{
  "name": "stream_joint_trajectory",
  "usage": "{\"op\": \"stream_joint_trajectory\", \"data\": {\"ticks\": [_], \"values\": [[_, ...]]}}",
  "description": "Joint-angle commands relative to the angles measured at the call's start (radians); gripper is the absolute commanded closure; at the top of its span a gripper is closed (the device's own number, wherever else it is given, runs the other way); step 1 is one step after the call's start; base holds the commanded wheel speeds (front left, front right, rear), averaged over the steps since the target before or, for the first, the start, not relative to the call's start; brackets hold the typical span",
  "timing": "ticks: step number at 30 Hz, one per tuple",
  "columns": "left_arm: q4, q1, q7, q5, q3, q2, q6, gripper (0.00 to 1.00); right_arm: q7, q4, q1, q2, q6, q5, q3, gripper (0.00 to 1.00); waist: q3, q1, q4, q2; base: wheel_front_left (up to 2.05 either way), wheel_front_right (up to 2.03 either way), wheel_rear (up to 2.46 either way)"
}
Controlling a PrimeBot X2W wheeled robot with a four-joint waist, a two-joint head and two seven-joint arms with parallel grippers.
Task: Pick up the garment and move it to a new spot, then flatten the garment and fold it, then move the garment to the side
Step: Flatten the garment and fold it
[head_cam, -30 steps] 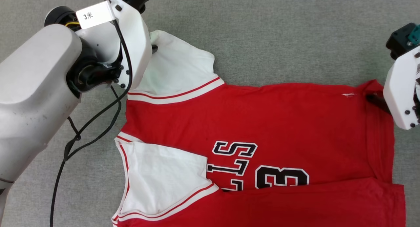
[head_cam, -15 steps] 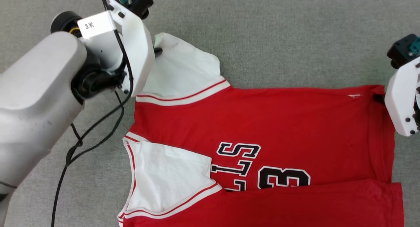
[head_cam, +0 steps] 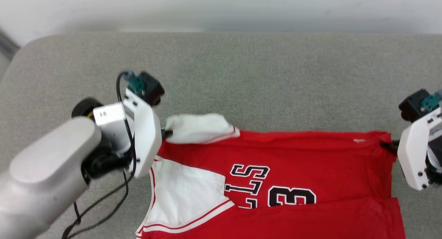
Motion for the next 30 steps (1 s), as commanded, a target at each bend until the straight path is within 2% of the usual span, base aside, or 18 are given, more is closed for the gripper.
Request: {"op": "stream_joint_trajectory", "data": {"ticks": [1,13,19,25,26,27,28,30], "values": [[-0.015,0.033,-0.003,-0.007,-0.006,0.012,0.010,1.00,-0.013,-0.007,0.027,-0.007,-0.001,0.008,0.003,1.00,-0.038,0.0001,0.003,0.0000,0.00,0.00,0.00],[-0.170,0.301,-0.050,-0.046,-0.085,0.110,0.104,1.00,-0.112,-0.056,0.262,-0.028,-0.001,0.036,-0.010,1.00,-0.126,0.0001,0.010,0.0000,0.00,0.00,0.00],[-0.177,0.386,-0.094,-0.066,-0.103,0.110,0.132,1.00,-0.134,-0.059,0.358,-0.028,-0.001,0.047,-0.038,1.00,-0.124,0.0001,0.008,0.0000,0.00,0.00,0.00],[-0.145,0.425,-0.131,-0.057,-0.113,0.091,0.145,1.00,-0.140,-0.033,0.400,0.005,-0.001,0.031,-0.045,1.00,-0.108,0.0001,0.001,0.0000,0.00,0.00,0.00],[-0.138,0.428,-0.145,-0.053,-0.109,0.088,0.149,0.91,-0.141,-0.029,0.402,0.010,-0.001,0.030,-0.047,1.00,-0.107,0.0001,0.000,0.0000,0.00,0.00,0.00],[-0.134,0.429,-0.160,-0.042,-0.107,0.086,0.152,0.50,-0.146,-0.028,0.403,0.014,-0.001,0.027,-0.050,0.64,-0.108,0.0001,0.000,0.0000,0.00,0.00,0.00],[-0.130,0.430,-0.180,-0.033,-0.103,0.085,0.154,0.00,-0.156,-0.033,0.403,0.016,-0.001,0.020,-0.052,0.00,-0.110,0.0001,-0.001,0.0000,0.00,0.00,0.00],[-0.132,0.438,-0.222,-0.023,-0.089,0.084,0.163,0.00,-0.179,-0.050,0.401,0.019,-0.001,0.021,-0.069,0.00,-0.120,0.0001,-0.003,0.0000,0.00,0.00,0.00]]}}
